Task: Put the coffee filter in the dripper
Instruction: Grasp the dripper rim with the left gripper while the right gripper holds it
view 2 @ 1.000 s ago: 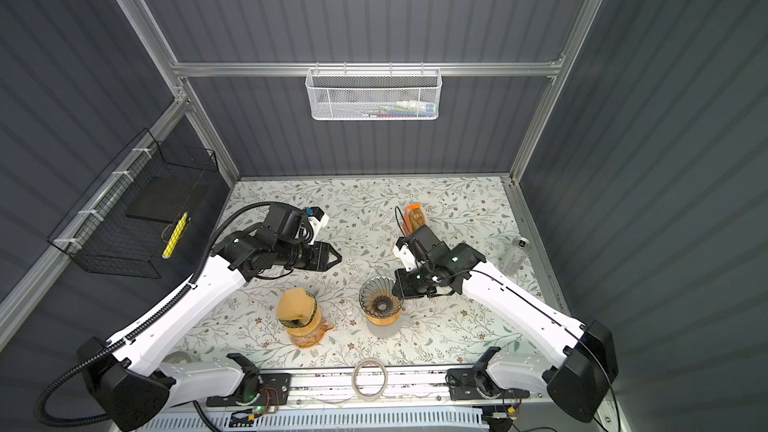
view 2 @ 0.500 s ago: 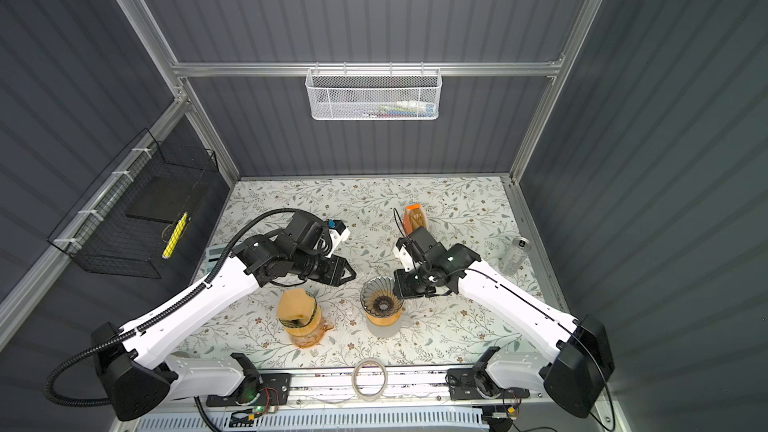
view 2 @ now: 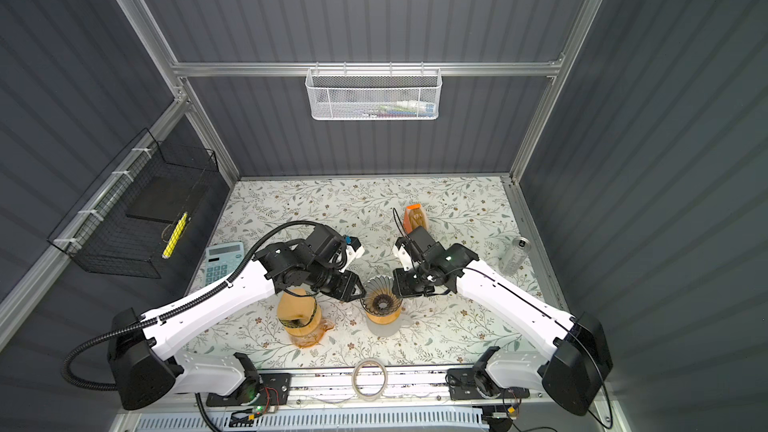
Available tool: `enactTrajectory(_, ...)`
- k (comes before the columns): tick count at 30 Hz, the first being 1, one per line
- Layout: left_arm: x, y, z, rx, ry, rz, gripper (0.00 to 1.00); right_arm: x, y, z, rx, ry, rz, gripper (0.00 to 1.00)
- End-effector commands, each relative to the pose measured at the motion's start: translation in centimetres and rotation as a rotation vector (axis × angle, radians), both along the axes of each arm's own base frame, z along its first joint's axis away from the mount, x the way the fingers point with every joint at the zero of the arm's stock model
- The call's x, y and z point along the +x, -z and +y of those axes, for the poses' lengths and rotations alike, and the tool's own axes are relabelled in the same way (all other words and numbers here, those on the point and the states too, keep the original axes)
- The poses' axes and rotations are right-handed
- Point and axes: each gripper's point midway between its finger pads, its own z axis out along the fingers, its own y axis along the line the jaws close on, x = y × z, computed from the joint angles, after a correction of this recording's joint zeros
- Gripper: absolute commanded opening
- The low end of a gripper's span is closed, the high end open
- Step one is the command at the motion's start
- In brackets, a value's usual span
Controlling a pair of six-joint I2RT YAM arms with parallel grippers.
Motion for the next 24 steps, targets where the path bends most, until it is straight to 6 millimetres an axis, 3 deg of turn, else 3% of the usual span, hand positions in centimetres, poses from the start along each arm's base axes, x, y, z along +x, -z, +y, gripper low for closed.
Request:
enactTrajectory(1, -0.3, 0.0, -0.2, 0.032, 0.018, -0.002, 0.40, 0.2, 0.3, -0.1, -0.006, 0.011, -0.008, 0.08)
enactTrajectory(15, -0.1, 0.6, 0.0, 0.064, 0.017, -0.010, 0.35, 0.2, 0.5, 0.0, -0.003, 0.012, -0.009, 0.13)
enactTrajectory(24, 0.0, 1.2, -0.2, 0.075, 0.018, -0.001, 0.25, 0.2, 1.0, 0.2, -0.002, 0.014, -0.002, 0.03)
